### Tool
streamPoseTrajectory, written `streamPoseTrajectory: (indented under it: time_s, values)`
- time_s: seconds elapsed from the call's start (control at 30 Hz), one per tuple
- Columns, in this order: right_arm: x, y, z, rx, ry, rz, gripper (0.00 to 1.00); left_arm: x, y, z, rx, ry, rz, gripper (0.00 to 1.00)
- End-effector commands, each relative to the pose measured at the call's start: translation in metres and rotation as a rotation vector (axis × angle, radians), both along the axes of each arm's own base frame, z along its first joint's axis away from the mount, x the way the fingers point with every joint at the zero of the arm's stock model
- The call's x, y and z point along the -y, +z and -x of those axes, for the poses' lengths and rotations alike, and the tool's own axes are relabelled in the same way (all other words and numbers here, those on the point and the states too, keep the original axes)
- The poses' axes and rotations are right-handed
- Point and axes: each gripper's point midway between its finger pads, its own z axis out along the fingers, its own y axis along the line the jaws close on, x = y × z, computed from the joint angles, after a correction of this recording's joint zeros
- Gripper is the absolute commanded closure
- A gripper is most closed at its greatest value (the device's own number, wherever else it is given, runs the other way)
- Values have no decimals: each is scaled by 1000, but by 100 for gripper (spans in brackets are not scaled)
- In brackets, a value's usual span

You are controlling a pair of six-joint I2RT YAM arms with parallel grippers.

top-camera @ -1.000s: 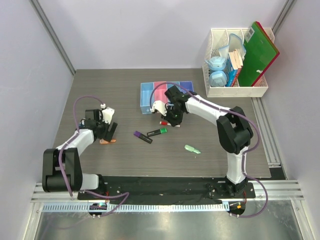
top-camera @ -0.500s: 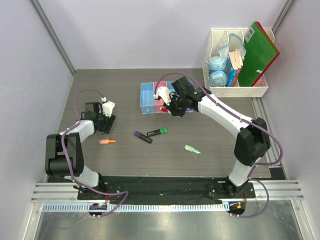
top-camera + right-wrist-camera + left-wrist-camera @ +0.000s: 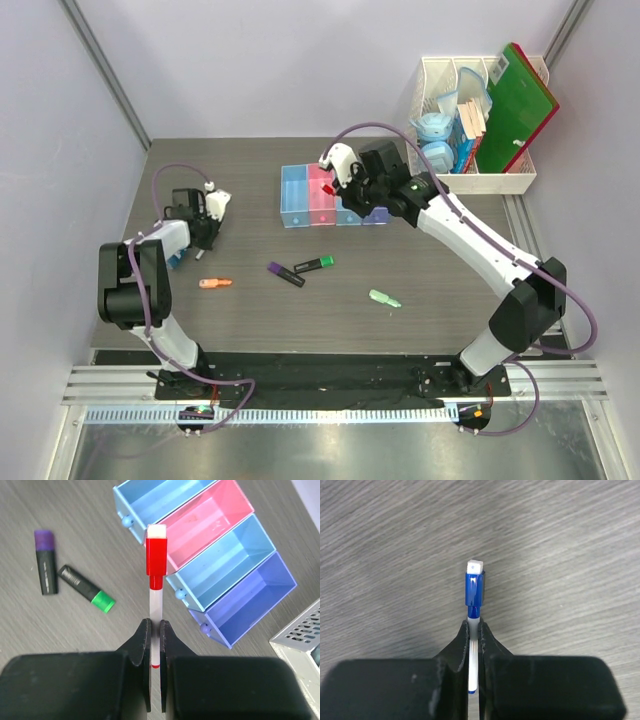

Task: Sort the stationery into containers
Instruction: Pick up the pen from the center of the board.

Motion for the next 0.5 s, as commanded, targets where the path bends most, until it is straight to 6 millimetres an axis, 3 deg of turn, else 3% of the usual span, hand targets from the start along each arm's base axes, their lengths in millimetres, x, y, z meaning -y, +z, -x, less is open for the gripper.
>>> streamPoseTrajectory:
  time_s: [0.0, 0.1, 0.2, 0.3, 0.47]
  values:
    - [-3, 30, -16, 83, -125, -128, 97, -5, -24, 26, -145, 18, 13, 100]
    - [-6, 29, -25, 85, -165, -165, 97, 0, -20, 31, -161, 5, 37, 100]
    - [-11, 21, -40, 68, -205, -205, 98, 8, 0, 32, -155, -9, 77, 100]
    - [-25, 13, -54, 6, -209, -293, 99, 29, 37, 25, -87, -36, 189, 100]
    - [-50, -3, -74, -125, -190, -444, 99, 90, 122, 11, 75, -183, 519, 100]
